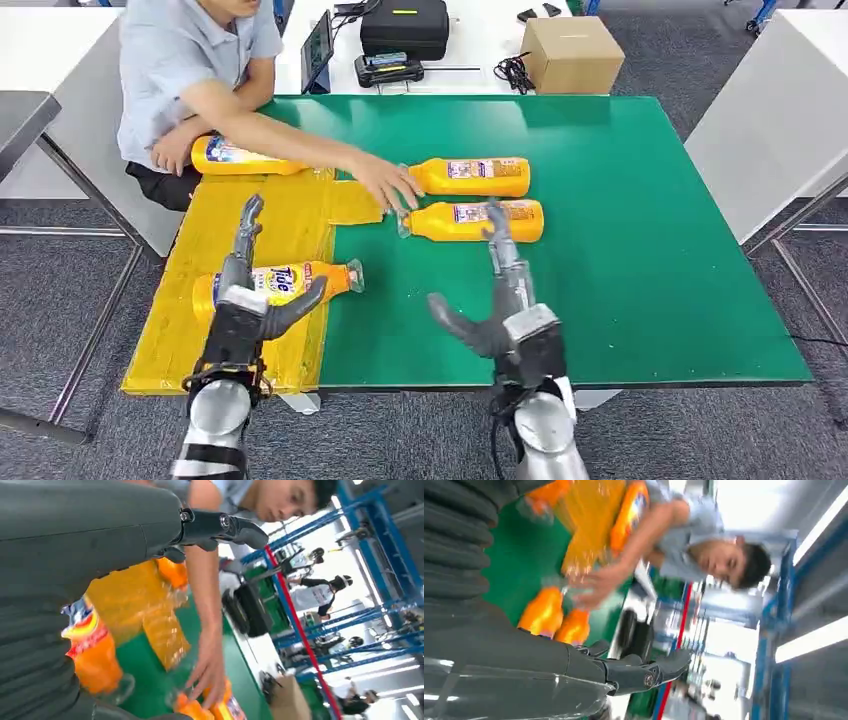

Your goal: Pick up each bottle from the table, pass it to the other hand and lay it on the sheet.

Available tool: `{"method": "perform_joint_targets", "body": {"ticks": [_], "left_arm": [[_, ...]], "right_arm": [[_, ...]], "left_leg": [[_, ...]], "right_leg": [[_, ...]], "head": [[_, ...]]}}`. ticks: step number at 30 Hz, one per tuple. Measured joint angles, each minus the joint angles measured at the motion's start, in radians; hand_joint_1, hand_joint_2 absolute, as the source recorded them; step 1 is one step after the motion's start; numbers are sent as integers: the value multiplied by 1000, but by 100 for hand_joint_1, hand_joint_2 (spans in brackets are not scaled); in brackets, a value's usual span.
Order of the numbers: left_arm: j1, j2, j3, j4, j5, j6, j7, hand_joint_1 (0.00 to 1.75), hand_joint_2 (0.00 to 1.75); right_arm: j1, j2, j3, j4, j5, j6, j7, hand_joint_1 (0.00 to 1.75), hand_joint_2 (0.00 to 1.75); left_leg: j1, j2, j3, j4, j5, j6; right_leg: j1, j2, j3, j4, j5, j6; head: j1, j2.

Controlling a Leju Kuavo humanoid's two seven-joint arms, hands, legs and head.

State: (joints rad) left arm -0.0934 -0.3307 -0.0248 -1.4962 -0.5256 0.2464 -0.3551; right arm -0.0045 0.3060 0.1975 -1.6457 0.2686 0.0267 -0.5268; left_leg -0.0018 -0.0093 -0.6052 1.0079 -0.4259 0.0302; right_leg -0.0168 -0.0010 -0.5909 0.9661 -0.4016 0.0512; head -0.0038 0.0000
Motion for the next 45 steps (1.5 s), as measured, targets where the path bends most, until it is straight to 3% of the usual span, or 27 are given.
{"method": "perform_joint_targets", "body": {"ticks": [7, 12, 22, 25, 30, 37, 45], "left_arm": [[54, -10, 3, -37, 109, -59, 0, 0, 175], [85, -16, -5, -45, 204, -82, -6, 0, 175], [160, -20, -53, -63, 225, -157, -7, 0, 175], [190, -21, -68, -81, 188, -156, -23, 0, 175], [220, -21, -79, -102, 225, -173, 2, 0, 175], [228, -21, -99, -140, 133, -74, 41, 0, 175], [218, -21, -135, -152, 85, -88, 64, 0, 175]], "right_arm": [[32, 22, -71, -45, 42, -37, 7, 0, 175], [58, 22, -127, -78, 192, -134, -24, 0, 175], [91, 22, -273, -138, 253, -130, -28, 0, 175], [110, 24, -305, -159, 391, -205, -30, 0, 175], [120, 7, -317, -164, 682, -257, 77, 0, 175], [115, -78, -233, -105, 947, -236, 258, 0, 175], [55, -162, -171, 30, 965, -227, 284, 0, 175]], "left_leg": [[0, 0, 0, 0, 0, 0], [0, 0, 0, 0, 0, 0], [0, 0, 0, 0, -1, 0], [0, 0, 0, 0, -1, 0], [0, 0, 0, 0, -1, -1], [0, 0, 0, 0, -1, 0], [0, 1, 0, 0, -1, -1]], "right_leg": [[0, 0, 0, 0, 0, 0], [0, 0, 0, 0, 0, 0], [0, 0, 0, -1, 0, 0], [0, 0, 0, -1, 0, 0], [0, 0, 0, -1, 0, 0], [0, 0, 0, -1, 0, 0], [0, 0, 0, -1, 0, 0]], "head": [[0, 0], [0, 0], [0, 0], [0, 0], [0, 0], [0, 0], [0, 0]]}}
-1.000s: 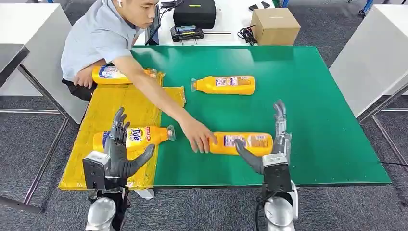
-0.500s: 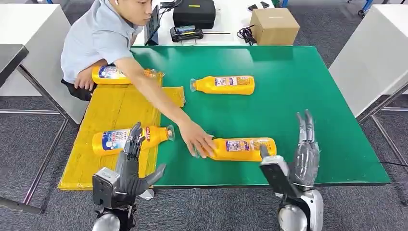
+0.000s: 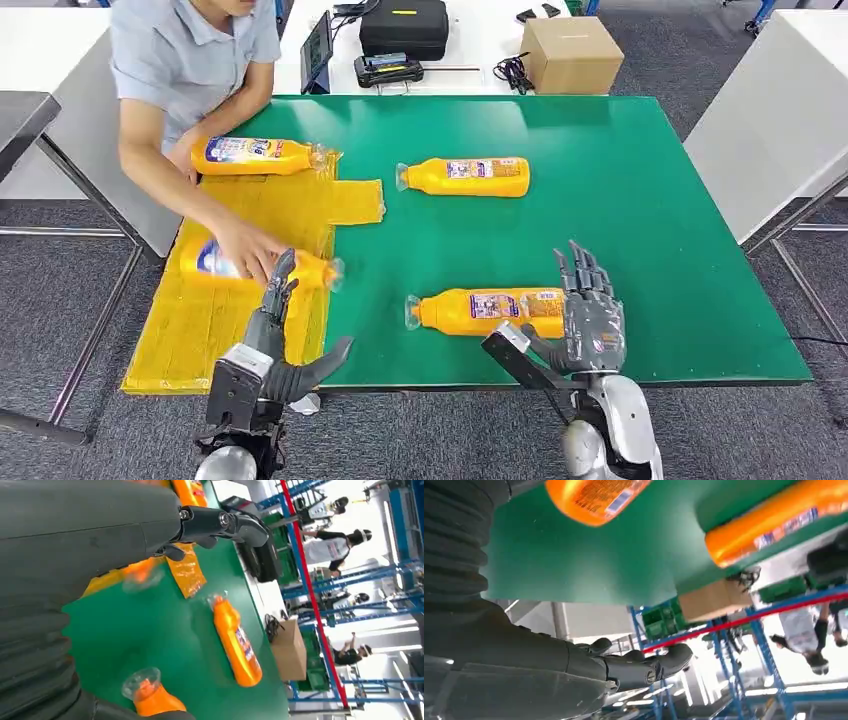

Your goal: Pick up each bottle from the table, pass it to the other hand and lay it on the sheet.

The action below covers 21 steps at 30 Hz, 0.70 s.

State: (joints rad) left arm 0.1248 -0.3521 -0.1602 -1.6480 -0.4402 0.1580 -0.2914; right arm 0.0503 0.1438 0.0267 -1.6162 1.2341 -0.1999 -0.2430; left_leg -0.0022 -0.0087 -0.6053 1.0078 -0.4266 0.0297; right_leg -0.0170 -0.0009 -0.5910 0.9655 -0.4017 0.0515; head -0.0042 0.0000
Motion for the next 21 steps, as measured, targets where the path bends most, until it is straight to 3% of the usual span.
{"method": "perform_joint_targets", "body": {"ticks": [21], "left_arm": [[-43, 6, -38, 58, 25, -54, 53, 0, 175]], "right_arm": [[-121, -59, 100, 256, 30, 39, 14, 0, 175]], "left_leg": [[0, 0, 0, 0, 0, 0]], "right_leg": [[0, 0, 0, 0, 0, 0]], "head": [[0, 0]]}}
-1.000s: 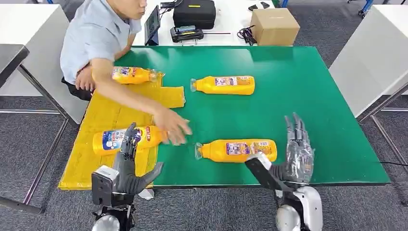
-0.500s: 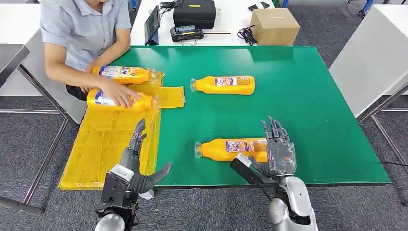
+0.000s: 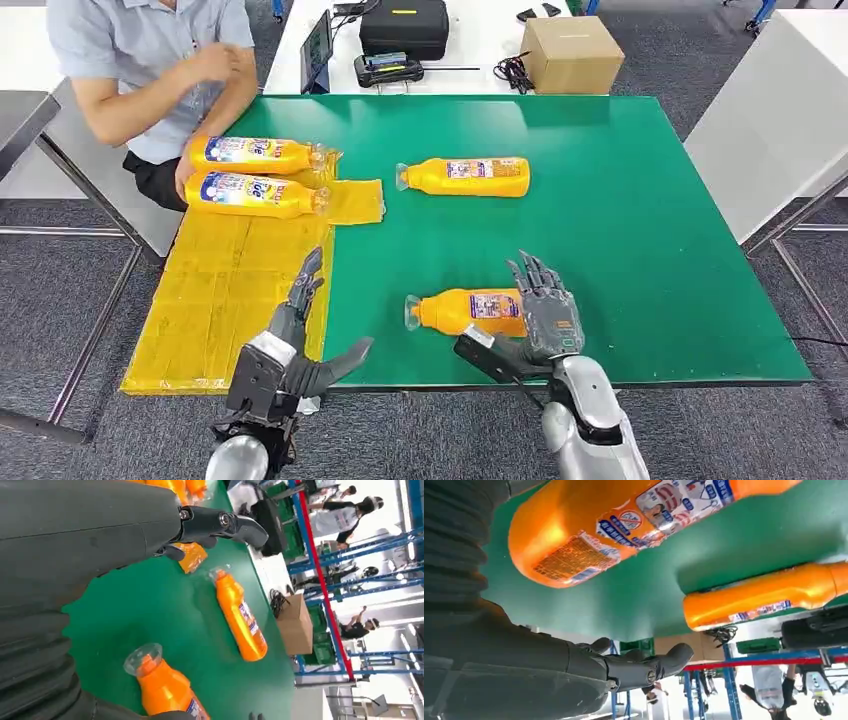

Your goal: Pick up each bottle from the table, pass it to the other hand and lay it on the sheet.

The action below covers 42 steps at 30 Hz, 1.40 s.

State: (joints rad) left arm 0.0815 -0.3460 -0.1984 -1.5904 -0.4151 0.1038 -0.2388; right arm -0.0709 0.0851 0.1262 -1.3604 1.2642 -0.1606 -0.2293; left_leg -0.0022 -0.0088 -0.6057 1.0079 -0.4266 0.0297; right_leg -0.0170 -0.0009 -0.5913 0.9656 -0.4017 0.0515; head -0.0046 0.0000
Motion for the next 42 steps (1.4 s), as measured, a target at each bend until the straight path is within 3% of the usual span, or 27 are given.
{"method": "perform_joint_targets", "body": {"ticks": [13, 21, 30, 42], "left_arm": [[-34, 2, -6, 78, 20, -65, 77, 0, 175], [-40, 3, -6, 106, 31, -82, 82, 0, 175], [-41, 3, -5, 118, 20, -85, 89, 0, 175], [-30, 3, -1, 103, 47, -108, 120, 0, 175]], "right_arm": [[-110, -44, 101, 178, -53, 126, 60, 0, 175], [-166, -71, 158, 245, -61, 140, 106, 0, 175], [-244, -82, 216, 301, 42, 142, 190, 0, 175], [-301, -129, 304, 338, 26, 250, 188, 0, 175]], "left_leg": [[0, 0, 0, 0, 0, 0], [0, 0, 0, 0, 0, 0], [0, 0, 0, 0, 1, 1], [0, -1, -1, 0, 1, 1]], "right_leg": [[0, 0, 0, 0, 0, 0], [0, 0, 0, 0, 0, 0], [0, 0, 0, 0, 0, 0], [0, 0, 0, 0, 0, 0]], "head": [[0, 0], [0, 0], [0, 0], [0, 0]]}}
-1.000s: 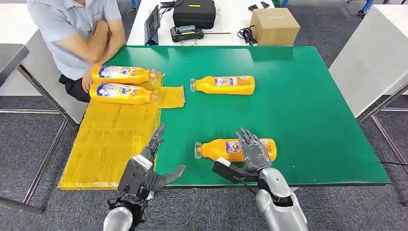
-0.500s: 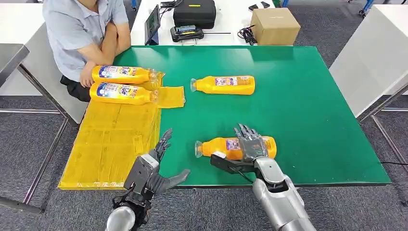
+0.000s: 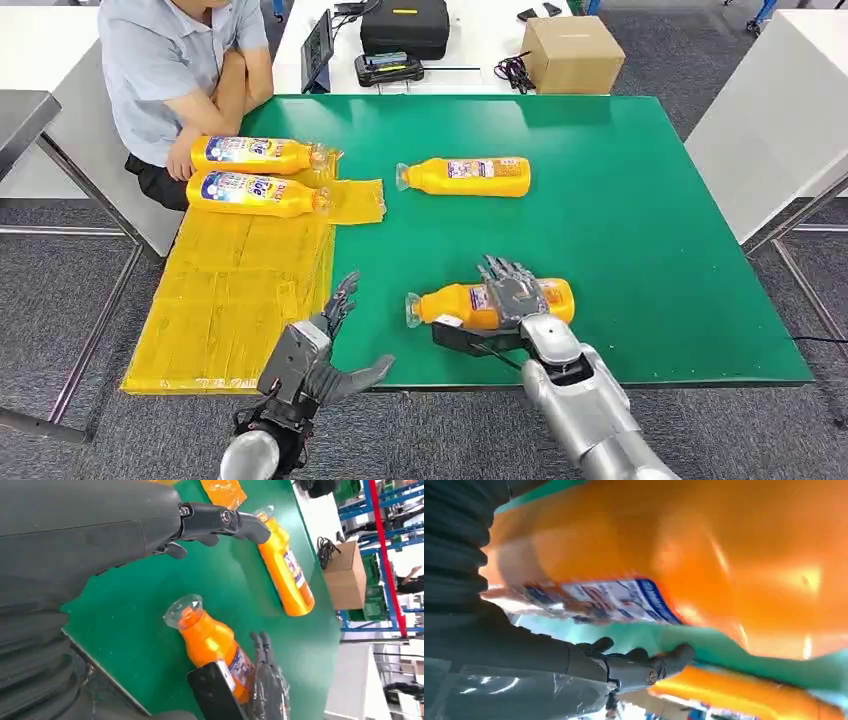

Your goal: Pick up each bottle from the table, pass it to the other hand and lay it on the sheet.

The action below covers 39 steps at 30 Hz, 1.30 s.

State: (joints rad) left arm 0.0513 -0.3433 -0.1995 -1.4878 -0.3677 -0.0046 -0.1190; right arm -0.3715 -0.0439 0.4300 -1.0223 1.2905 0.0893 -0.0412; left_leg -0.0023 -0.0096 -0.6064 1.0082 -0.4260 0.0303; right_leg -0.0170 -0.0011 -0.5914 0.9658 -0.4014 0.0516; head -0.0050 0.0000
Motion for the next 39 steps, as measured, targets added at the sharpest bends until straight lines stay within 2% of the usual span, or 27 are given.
{"method": "perform_joint_targets", "body": {"ticks": [11, 21, 30, 39], "left_arm": [[10, 0, -10, -34, 2, 5, 37, 0, 175], [13, 0, -16, -38, -2, 4, 37, 0, 175], [35, 1, -19, -53, 5, -11, 38, 0, 175], [38, 1, -20, -59, 5, -12, 38, 0, 175]], "right_arm": [[-14, -90, 55, 8, -122, 21, -37, 0, 175], [-10, -137, 84, -8, -141, 25, -39, 0, 175], [16, -230, 125, -100, -181, 65, -31, 0, 175], [18, -259, 143, -111, -186, 66, -26, 0, 175]], "left_leg": [[0, 0, 1, 0, 0, 0], [0, 0, 3, 0, 0, 0], [-1, 0, 2, 0, 0, 0], [-1, 0, 3, 0, 0, 0]], "right_leg": [[0, 0, 1, 0, 0, 0], [0, 0, 2, 0, 0, 0], [-1, 0, 2, 0, 0, 0], [-1, 0, 3, 0, 0, 0]], "head": [[0, 0], [0, 0], [0, 0], [0, 0]]}}
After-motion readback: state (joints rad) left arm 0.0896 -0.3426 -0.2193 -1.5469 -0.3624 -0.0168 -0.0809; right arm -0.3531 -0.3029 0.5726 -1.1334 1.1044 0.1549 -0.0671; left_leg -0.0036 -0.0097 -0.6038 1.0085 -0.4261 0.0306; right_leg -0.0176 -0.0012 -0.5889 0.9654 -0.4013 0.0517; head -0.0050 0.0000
